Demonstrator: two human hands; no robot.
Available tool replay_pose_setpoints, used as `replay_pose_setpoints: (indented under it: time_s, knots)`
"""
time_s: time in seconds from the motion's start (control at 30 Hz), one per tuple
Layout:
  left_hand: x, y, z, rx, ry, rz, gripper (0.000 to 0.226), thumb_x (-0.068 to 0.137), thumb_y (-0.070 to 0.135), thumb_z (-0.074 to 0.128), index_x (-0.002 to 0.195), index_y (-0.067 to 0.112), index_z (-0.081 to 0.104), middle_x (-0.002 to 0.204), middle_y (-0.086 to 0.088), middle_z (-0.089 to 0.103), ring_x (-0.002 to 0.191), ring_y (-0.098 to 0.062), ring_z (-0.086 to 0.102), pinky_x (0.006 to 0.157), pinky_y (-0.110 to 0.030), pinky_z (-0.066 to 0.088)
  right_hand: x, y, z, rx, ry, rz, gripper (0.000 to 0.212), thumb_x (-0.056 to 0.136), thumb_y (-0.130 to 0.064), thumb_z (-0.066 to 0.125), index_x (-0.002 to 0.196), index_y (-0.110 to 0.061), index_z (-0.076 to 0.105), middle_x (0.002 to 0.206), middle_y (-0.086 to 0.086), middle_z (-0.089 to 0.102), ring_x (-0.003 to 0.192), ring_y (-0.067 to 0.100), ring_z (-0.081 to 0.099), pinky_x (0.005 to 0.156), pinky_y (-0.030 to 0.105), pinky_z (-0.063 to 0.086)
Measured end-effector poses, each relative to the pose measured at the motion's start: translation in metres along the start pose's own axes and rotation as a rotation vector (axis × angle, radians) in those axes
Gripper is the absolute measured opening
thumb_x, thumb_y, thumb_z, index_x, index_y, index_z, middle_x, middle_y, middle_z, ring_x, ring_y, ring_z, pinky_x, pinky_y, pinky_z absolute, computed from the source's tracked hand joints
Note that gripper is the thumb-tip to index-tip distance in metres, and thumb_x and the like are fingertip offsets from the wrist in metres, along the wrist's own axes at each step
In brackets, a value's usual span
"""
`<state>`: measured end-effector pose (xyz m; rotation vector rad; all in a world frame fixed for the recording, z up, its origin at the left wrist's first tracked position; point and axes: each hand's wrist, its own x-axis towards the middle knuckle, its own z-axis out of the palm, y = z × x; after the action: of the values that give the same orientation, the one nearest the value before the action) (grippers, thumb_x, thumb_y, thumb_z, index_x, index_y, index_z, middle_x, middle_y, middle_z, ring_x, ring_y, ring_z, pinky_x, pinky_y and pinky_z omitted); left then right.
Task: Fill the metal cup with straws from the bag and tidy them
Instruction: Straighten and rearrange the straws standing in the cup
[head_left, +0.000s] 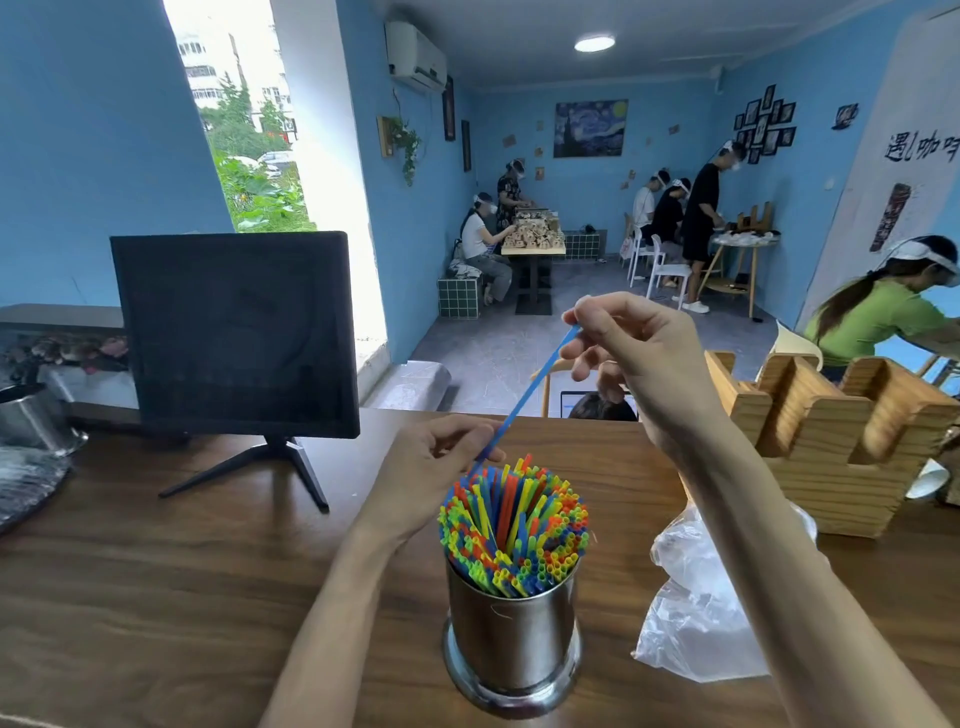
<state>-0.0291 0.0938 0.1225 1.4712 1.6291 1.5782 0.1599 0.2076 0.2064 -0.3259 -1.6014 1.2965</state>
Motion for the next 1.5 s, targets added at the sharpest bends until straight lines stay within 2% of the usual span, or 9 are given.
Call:
replay_pose_setpoints:
  time_s: [0.17, 0.3, 0.47, 0.63, 0.8, 0.9, 1.03, 1.27, 1.5]
  knots:
    - [-0.001, 0.007, -0.012, -0.309, 0.036, -0.032, 0.022, 0.080, 0.041, 0.071, 0.094, 0.029, 0.083, 0.072, 0.001, 0.071, 0.065, -0.006, 0.060, 0.061, -0.016, 0.049, -0.003, 0.006, -0.011, 0.212, -0.054, 0.101, 0.018, 0.089, -0.033, 0.064, 0.086, -0.020, 0.077, 0.074, 0.003, 0.072, 0.061, 0.011, 0.071, 0.039, 0.016, 0.038]
    - [0.004, 0.017, -0.014, -0.521, 0.267, -0.057, 0.025, 0.072, 0.036, 0.078, 0.091, 0.020, 0.082, 0.070, 0.000, 0.072, 0.057, -0.004, 0.056, 0.054, -0.015, 0.049, -0.006, 0.020, -0.016, 0.358, -0.183, 0.194, 0.023, 0.089, -0.030, 0.061, 0.086, -0.022, 0.083, 0.080, 0.000, 0.075, 0.069, 0.010, 0.075, 0.039, 0.014, 0.045]
    - [0.013, 0.023, -0.014, -0.670, 0.511, -0.121, 0.035, 0.084, 0.025, 0.077, 0.116, 0.012, 0.069, 0.066, 0.002, 0.070, 0.055, -0.006, 0.061, 0.057, -0.017, 0.055, -0.017, 0.045, -0.020, 0.393, -0.609, 0.315, 0.024, 0.082, -0.028, 0.082, 0.105, -0.020, 0.080, 0.097, 0.009, 0.078, 0.081, 0.020, 0.078, 0.047, 0.016, 0.054]
    - [0.016, 0.022, -0.012, -0.540, 0.607, -0.014, 0.025, 0.096, 0.017, 0.071, 0.118, 0.024, 0.063, 0.073, 0.002, 0.075, 0.064, -0.013, 0.072, 0.059, -0.021, 0.057, -0.014, 0.064, -0.022, 0.104, -0.905, 0.320, 0.024, 0.096, -0.007, 0.066, 0.115, -0.017, 0.077, 0.101, 0.006, 0.077, 0.076, 0.010, 0.070, 0.056, 0.018, 0.047]
    - [0.014, 0.017, -0.011, -0.237, 0.634, 0.214, 0.028, 0.101, 0.017, 0.065, 0.129, 0.020, 0.061, 0.081, 0.010, 0.075, 0.065, -0.019, 0.076, 0.057, -0.023, 0.058, -0.003, 0.084, -0.018, -0.522, -0.497, 0.151, 0.018, 0.093, -0.014, 0.073, 0.105, -0.027, 0.081, 0.091, -0.008, 0.071, 0.072, 0.005, 0.053, 0.069, 0.023, 0.044]
    - [0.011, 0.013, -0.006, -0.131, 0.511, 0.275, 0.028, 0.100, 0.020, 0.065, 0.127, 0.025, 0.063, 0.090, 0.013, 0.075, 0.064, -0.022, 0.075, 0.058, -0.034, 0.062, -0.004, 0.089, -0.009, -0.678, -0.588, 0.130, 0.020, 0.092, -0.019, 0.075, 0.109, -0.030, 0.078, 0.099, -0.007, 0.063, 0.083, 0.014, 0.058, 0.075, 0.021, 0.048]
    - [0.004, 0.008, 0.001, -0.042, 0.331, 0.216, 0.040, 0.097, 0.018, 0.070, 0.114, 0.053, 0.063, 0.087, 0.006, 0.072, 0.072, -0.018, 0.076, 0.063, -0.024, 0.058, -0.005, 0.088, -0.003, -0.731, -0.675, 0.173, 0.014, 0.096, -0.025, 0.071, 0.105, -0.030, 0.079, 0.102, -0.009, 0.060, 0.087, 0.007, 0.059, 0.074, 0.018, 0.046]
    - [-0.003, 0.005, -0.003, 0.306, 0.116, 0.102, 0.017, 0.083, 0.029, 0.081, 0.095, 0.040, 0.075, 0.095, 0.017, 0.073, 0.097, -0.001, 0.066, 0.080, -0.008, 0.046, -0.001, 0.084, -0.003, -0.795, -0.676, 0.113, 0.004, 0.088, -0.028, 0.079, 0.092, -0.029, 0.080, 0.100, -0.011, 0.061, 0.087, 0.015, 0.059, 0.080, 0.036, 0.054]
    - [-0.004, 0.004, -0.005, 0.538, -0.045, 0.033, 0.012, 0.085, 0.045, 0.079, 0.078, 0.035, 0.081, 0.103, 0.023, 0.067, 0.108, 0.008, 0.051, 0.082, -0.008, 0.037, 0.008, 0.070, -0.010, -0.466, -0.467, 0.073, 0.004, 0.089, -0.024, 0.079, 0.086, -0.023, 0.077, 0.085, -0.012, 0.071, 0.073, 0.008, 0.057, 0.068, 0.023, 0.045]
